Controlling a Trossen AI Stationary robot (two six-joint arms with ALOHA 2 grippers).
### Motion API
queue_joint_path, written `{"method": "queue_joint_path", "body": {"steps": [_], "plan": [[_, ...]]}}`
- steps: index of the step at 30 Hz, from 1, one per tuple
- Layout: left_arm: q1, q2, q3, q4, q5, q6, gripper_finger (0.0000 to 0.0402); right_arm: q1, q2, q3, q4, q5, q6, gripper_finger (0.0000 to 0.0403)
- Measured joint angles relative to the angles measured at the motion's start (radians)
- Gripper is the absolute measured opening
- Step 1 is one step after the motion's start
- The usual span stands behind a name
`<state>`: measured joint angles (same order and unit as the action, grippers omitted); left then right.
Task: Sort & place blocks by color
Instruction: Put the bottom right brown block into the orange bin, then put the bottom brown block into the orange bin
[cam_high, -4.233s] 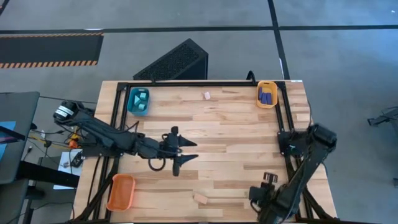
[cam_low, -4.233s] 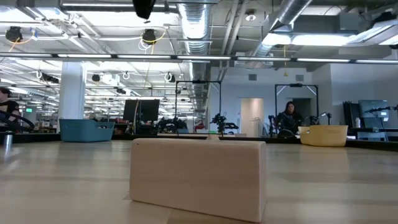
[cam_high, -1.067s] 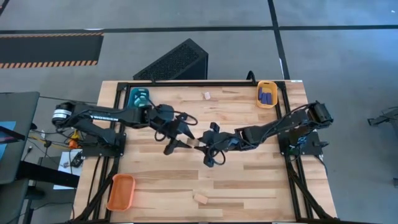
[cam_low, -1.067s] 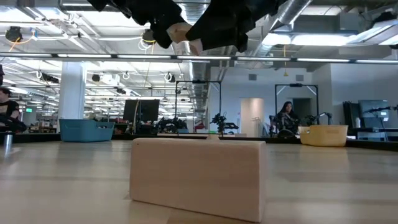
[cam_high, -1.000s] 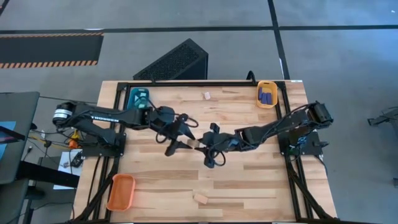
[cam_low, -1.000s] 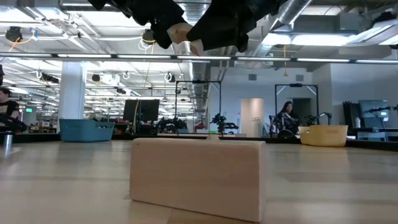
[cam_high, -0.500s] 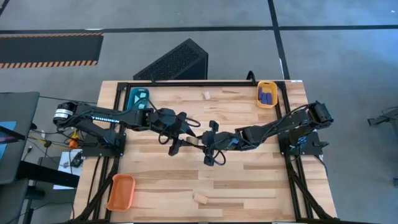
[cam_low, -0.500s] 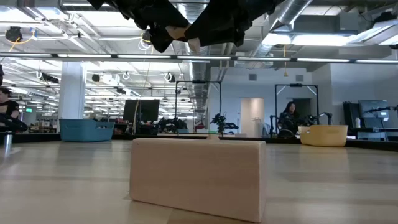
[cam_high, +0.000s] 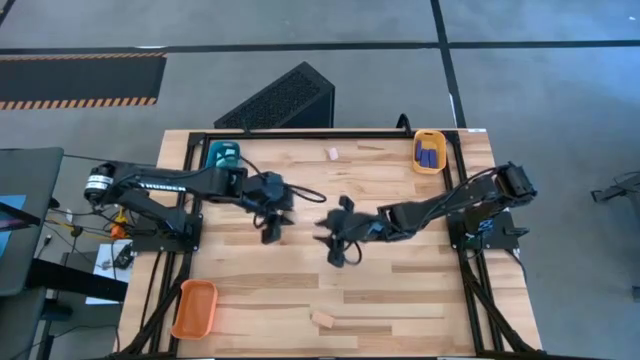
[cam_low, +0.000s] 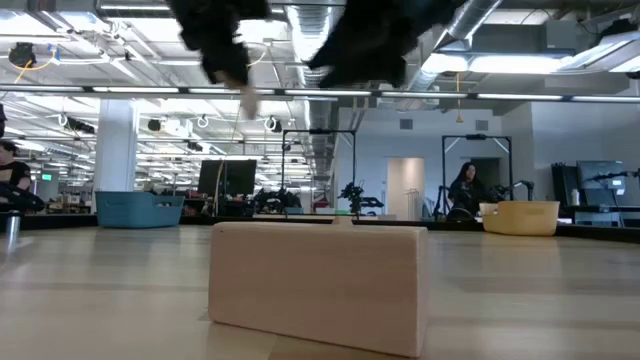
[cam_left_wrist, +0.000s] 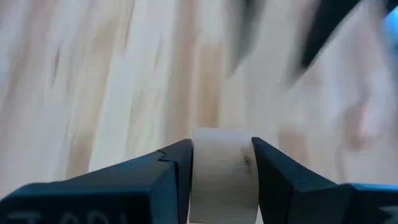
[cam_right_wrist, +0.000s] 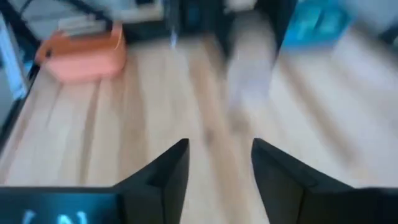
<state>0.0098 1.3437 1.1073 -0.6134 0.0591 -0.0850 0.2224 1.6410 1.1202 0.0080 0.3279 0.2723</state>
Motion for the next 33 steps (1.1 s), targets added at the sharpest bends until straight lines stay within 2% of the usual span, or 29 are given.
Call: {"method": "queue_joint_path", "body": {"steps": [3, 6, 9, 12, 16, 18, 21, 26, 29, 33], "plan": [[-0.045, -0.025, 0.019, -0.235, -0.049, -0.097, 0.0102, 0.025, 0.001, 0.0, -0.143, -0.007, 0.166, 0.0212], [-0.145, -0.075, -0.037, -0.377, -0.023, -0.243, 0.0102, 0.061, 0.035, 0.0, -0.224, 0.004, 0.279, 0.0228], [-0.298, -0.152, -0.134, -0.389, -0.008, -0.416, 0.0102, 0.11, 0.081, -0.001, -0.227, 0.008, 0.356, 0.0232], [-0.481, -0.235, -0.22, -0.389, 0.04, -0.663, 0.0102, 0.154, 0.12, 0.0, -0.207, 0.009, 0.439, 0.0228], [-0.723, -0.316, -0.253, -0.382, 0.032, -0.982, 0.0102, 0.193, 0.175, -0.002, -0.181, 0.018, 0.536, 0.0218], [-0.829, -0.328, -0.264, -0.382, 0.029, -1.095, 0.0102, 0.205, 0.195, 0.0, -0.163, 0.019, 0.577, 0.0213], [-0.944, -0.31, -0.3, -0.362, 0.031, -1.184, 0.0102, 0.215, 0.223, -0.002, -0.109, 0.009, 0.596, 0.0208], [-1.059, -0.257, -0.404, -0.233, 0.12, -1.313, 0.0108, 0.215, 0.226, -0.001, -0.009, -0.031, 0.567, 0.0205], [-1.086, -0.244, -0.442, -0.185, 0.141, -1.373, 0.0152, 0.214, 0.224, -0.001, 0.017, -0.036, 0.546, 0.0205], [-1.084, -0.253, -0.423, -0.18, 0.081, -1.37, 0.0217, 0.216, 0.23, -0.001, 0.053, -0.039, 0.643, 0.0203]]}}
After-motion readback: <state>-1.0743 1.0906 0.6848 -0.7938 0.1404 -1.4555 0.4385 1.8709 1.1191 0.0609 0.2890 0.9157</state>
